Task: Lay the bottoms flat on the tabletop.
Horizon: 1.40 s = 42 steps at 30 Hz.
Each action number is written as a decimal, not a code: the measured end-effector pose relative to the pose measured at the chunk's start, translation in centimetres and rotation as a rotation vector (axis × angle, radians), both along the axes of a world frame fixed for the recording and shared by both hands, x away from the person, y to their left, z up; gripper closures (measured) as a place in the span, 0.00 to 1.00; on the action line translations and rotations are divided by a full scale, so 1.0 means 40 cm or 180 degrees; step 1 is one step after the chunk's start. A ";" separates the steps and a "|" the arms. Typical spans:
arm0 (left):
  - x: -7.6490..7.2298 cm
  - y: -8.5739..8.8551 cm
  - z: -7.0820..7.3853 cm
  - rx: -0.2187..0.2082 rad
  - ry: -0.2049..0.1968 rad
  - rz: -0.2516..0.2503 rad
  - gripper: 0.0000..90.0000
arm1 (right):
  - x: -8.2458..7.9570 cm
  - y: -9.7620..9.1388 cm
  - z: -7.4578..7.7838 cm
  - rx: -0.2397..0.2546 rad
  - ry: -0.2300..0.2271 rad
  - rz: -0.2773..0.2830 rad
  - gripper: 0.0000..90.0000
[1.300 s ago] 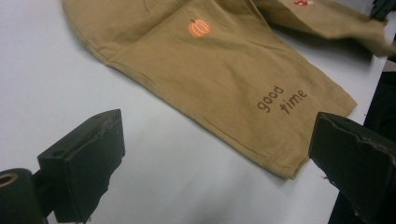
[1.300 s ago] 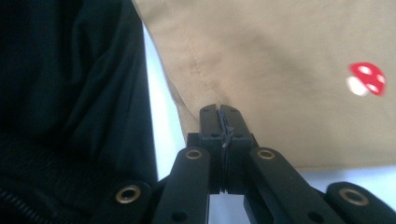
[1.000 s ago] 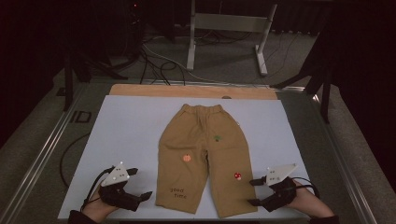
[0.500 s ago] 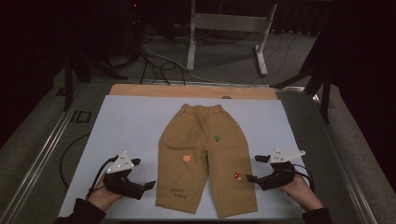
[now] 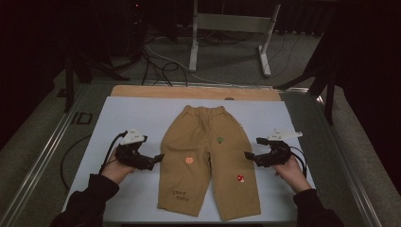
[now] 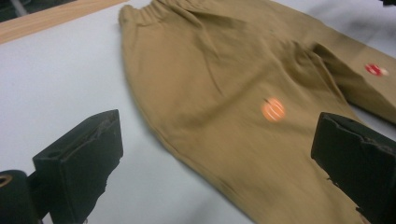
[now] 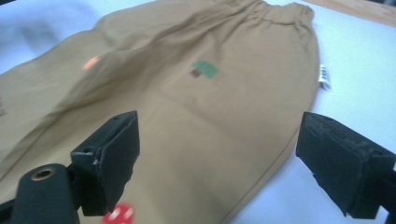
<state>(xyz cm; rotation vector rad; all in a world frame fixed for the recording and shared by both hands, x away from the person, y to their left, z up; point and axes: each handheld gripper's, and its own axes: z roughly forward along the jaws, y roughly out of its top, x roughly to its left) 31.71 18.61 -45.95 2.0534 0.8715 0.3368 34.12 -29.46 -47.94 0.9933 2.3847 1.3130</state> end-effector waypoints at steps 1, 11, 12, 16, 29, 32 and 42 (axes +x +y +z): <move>0.039 -0.007 0.004 0.0009 0.0094 0.0050 0.04 | 0.017 0.005 -0.003 -0.0033 0.0055 -0.0036 0.16; 0.202 -0.087 -0.017 0.0245 0.0178 0.0218 0.06 | 0.154 0.042 -0.014 -0.0095 0.0265 -0.0348 0.17; 0.221 -0.096 -0.024 0.0243 0.0169 0.0273 0.06 | 0.161 0.044 -0.015 -0.0052 0.0282 -0.0370 0.17; 0.261 -0.113 -0.042 0.0225 0.0188 0.0370 0.10 | 0.215 0.062 -0.020 -0.0057 0.0230 -0.0558 0.31; 0.386 -0.168 -0.157 0.0445 0.0398 0.0643 0.37 | 0.335 0.106 -0.088 -0.0271 0.0467 -0.0882 0.52; 0.400 -0.175 -0.163 0.0416 0.0381 0.0628 0.48 | 0.355 0.126 -0.103 -0.0426 0.0525 -0.0847 0.68; 0.425 -0.214 -0.141 0.0652 0.0261 0.0554 0.99 | 0.358 0.145 -0.085 -0.0512 0.0481 -0.0676 0.96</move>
